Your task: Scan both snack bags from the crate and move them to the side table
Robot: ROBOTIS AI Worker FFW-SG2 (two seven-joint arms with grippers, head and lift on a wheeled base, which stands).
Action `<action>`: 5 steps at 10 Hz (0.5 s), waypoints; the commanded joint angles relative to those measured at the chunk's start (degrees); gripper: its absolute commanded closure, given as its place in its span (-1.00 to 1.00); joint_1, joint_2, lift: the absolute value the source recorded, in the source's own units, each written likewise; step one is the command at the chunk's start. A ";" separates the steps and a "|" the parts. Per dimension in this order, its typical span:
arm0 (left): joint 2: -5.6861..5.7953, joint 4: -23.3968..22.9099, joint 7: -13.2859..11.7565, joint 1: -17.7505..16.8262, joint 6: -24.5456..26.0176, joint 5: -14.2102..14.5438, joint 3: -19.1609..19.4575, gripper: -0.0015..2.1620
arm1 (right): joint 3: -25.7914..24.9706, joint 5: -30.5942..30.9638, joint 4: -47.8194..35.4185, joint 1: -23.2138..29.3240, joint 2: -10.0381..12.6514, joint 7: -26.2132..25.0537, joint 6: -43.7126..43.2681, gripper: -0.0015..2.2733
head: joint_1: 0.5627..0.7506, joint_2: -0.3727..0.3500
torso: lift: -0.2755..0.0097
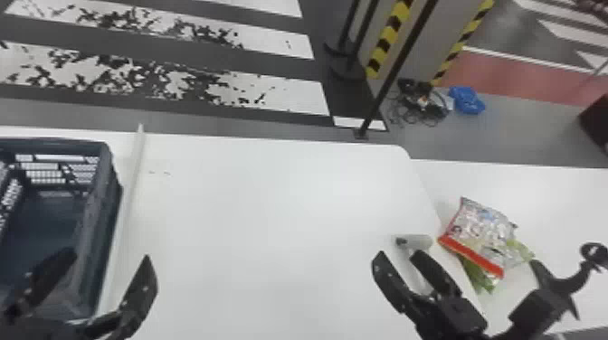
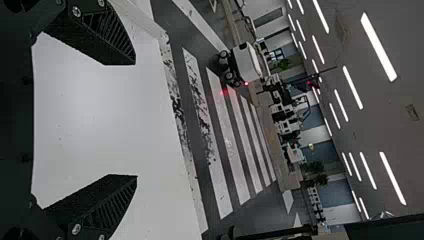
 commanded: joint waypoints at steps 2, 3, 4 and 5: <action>-0.20 -0.07 0.00 0.03 -0.31 -0.24 0.03 -0.94 | 0.20 -0.44 -0.04 -0.17 0.05 -0.37 0.22 -0.89 | 0.41 -0.79 | 0.73; -0.20 -0.07 0.00 -0.24 -0.13 -0.24 0.03 -0.94 | 0.20 -0.44 -0.04 -0.17 0.05 -0.64 0.04 -0.89 | 0.41 -0.78 | 0.73; -0.20 -0.07 0.00 -0.32 -0.13 -0.24 -0.06 -0.94 | 0.37 -0.17 -0.04 -0.17 0.05 -1.34 -0.14 -0.89 | 0.41 -0.78 | 0.73; -0.20 -0.07 -0.09 -0.50 0.04 -0.24 -0.06 -0.94 | 0.72 0.35 -0.22 -0.26 0.05 -1.87 0.04 -0.89 | 0.41 -0.79 | 0.73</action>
